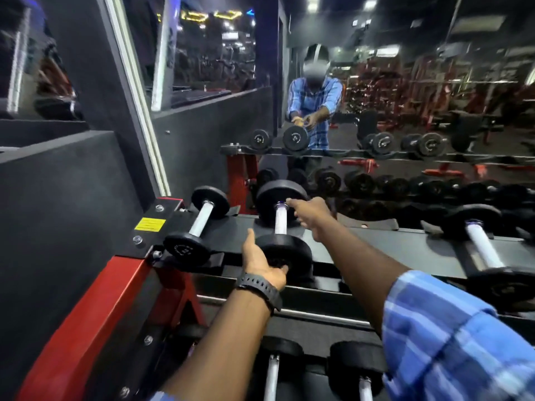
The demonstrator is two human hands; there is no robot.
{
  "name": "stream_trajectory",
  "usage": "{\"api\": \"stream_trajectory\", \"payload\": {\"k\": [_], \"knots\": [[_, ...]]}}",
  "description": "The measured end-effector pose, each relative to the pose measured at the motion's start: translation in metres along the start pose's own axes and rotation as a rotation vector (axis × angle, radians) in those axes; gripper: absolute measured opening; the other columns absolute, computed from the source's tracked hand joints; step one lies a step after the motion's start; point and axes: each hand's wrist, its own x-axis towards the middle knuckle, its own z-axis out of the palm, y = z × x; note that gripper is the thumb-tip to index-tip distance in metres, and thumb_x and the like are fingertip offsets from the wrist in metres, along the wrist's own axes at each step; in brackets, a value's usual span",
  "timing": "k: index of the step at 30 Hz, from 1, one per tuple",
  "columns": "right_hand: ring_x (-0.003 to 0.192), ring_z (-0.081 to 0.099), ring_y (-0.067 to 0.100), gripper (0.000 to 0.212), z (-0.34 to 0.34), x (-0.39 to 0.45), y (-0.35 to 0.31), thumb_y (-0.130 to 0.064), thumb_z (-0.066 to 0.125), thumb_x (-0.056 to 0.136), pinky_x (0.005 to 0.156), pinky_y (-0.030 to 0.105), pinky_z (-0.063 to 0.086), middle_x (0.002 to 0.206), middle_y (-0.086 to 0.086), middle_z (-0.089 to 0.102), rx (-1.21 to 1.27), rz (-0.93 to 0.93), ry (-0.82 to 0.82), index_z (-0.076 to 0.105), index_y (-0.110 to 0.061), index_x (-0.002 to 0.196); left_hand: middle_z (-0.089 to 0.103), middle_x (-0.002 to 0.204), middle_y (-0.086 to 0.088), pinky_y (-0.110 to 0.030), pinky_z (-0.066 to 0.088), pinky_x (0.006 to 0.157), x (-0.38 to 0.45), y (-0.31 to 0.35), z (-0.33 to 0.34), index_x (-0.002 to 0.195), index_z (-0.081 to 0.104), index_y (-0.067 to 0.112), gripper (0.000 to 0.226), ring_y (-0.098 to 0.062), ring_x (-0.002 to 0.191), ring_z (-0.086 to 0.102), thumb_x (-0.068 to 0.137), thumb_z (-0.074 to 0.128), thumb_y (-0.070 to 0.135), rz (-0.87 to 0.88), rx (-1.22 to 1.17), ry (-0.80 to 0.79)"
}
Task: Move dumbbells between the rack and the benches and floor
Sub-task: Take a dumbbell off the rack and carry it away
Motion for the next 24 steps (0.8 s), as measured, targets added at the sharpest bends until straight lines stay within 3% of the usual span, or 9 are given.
{"api": "stream_trajectory", "payload": {"k": [4, 6, 7, 10, 12, 15, 18, 20, 24], "knots": [[0.071, 0.054, 0.021, 0.046, 0.029, 0.027, -0.001, -0.034, 0.071, 0.073, 0.060, 0.030, 0.048, 0.088, 0.011, 0.056, 0.024, 0.170, -0.129, 0.057, -0.001, 0.102, 0.069, 0.120, -0.022, -0.055, 0.048, 0.093, 0.039, -0.002, 0.007, 0.120, 0.068, 0.009, 0.078, -0.041, 0.110, 0.064, 0.074, 0.065, 0.072, -0.045, 0.097, -0.039], [0.056, 0.047, 0.018, 0.019, 0.045, 0.044, 0.000, -0.021, 0.058, 0.090, 0.052, 0.030, 0.041, 0.068, 0.009, 0.049, 0.068, 0.273, -0.241, 0.050, -0.006, 0.082, 0.071, 0.120, -0.020, -0.059, 0.051, 0.092, 0.055, 0.000, 0.011, 0.121, 0.071, 0.012, 0.086, -0.043, 0.110, 0.067, 0.059, 0.078, 0.072, -0.064, 0.115, -0.041], [0.050, 0.048, 0.018, 0.022, 0.050, 0.049, 0.001, -0.019, 0.052, 0.094, 0.052, 0.031, 0.041, 0.059, 0.008, 0.051, 0.092, 0.321, -0.292, 0.047, -0.009, 0.074, 0.070, 0.122, -0.020, -0.061, 0.051, 0.092, 0.064, 0.001, 0.011, 0.123, 0.070, 0.012, 0.087, -0.043, 0.110, 0.067, 0.057, 0.081, 0.068, -0.058, 0.127, -0.014], [0.028, 0.045, 0.011, 0.032, 0.067, 0.067, 0.004, -0.018, 0.049, 0.095, 0.039, 0.021, 0.043, 0.033, -0.001, 0.045, 0.230, 0.342, -0.291, 0.043, -0.012, 0.064, 0.066, 0.106, -0.013, -0.041, 0.061, 0.069, 0.078, 0.000, 0.009, 0.104, 0.066, 0.009, 0.033, -0.032, 0.088, 0.065, 0.086, 0.068, 0.037, 0.034, 0.247, 0.085], [0.022, 0.032, 0.009, 0.037, 0.072, 0.068, 0.006, -0.021, 0.057, 0.092, 0.030, 0.012, 0.028, 0.032, -0.001, 0.034, 0.267, 0.325, -0.271, 0.039, -0.014, 0.061, 0.065, 0.094, -0.018, -0.039, 0.056, 0.046, 0.081, -0.001, 0.008, 0.093, 0.067, 0.005, 0.025, -0.032, 0.071, 0.062, 0.074, 0.070, 0.020, 0.006, 0.254, 0.115], [0.025, 0.032, 0.015, 0.032, 0.073, 0.056, 0.004, -0.014, 0.072, 0.080, 0.030, 0.013, 0.026, 0.046, 0.011, 0.041, 0.247, 0.255, -0.154, 0.046, -0.008, 0.061, 0.067, 0.095, -0.023, -0.064, 0.055, 0.067, 0.088, 0.005, -0.002, 0.091, 0.069, 0.004, 0.056, -0.040, 0.079, 0.066, 0.036, 0.068, 0.014, -0.008, 0.214, 0.108], [0.030, 0.035, 0.018, 0.029, 0.071, 0.034, 0.003, -0.010, 0.075, 0.073, 0.037, 0.021, 0.030, 0.045, 0.010, 0.049, 0.314, 0.201, -0.036, 0.051, -0.010, 0.056, 0.063, 0.089, -0.022, -0.052, 0.054, 0.066, 0.067, 0.000, -0.018, 0.086, 0.064, 0.001, 0.062, -0.038, 0.074, 0.062, 0.025, 0.061, 0.012, 0.007, 0.179, 0.077], [0.029, 0.033, 0.015, 0.028, 0.064, 0.014, -0.008, -0.011, 0.074, 0.074, 0.037, 0.019, 0.028, 0.037, 0.001, 0.041, 0.380, 0.151, -0.025, 0.051, -0.013, 0.058, 0.064, 0.088, -0.021, -0.043, 0.057, 0.062, 0.041, -0.006, -0.023, 0.087, 0.065, -0.002, 0.055, -0.035, 0.070, 0.062, 0.034, 0.058, 0.010, 0.025, 0.136, 0.000], [0.023, 0.029, 0.006, 0.038, 0.026, -0.030, -0.065, -0.012, 0.067, 0.085, 0.034, 0.016, 0.025, 0.027, -0.010, 0.036, 0.420, -0.070, -0.076, 0.050, -0.016, 0.052, 0.065, 0.097, -0.026, -0.054, 0.046, 0.104, 0.000, -0.009, -0.007, 0.089, 0.066, -0.002, 0.028, -0.040, 0.092, 0.061, 0.066, 0.056, 0.010, 0.051, 0.049, -0.167]]}}
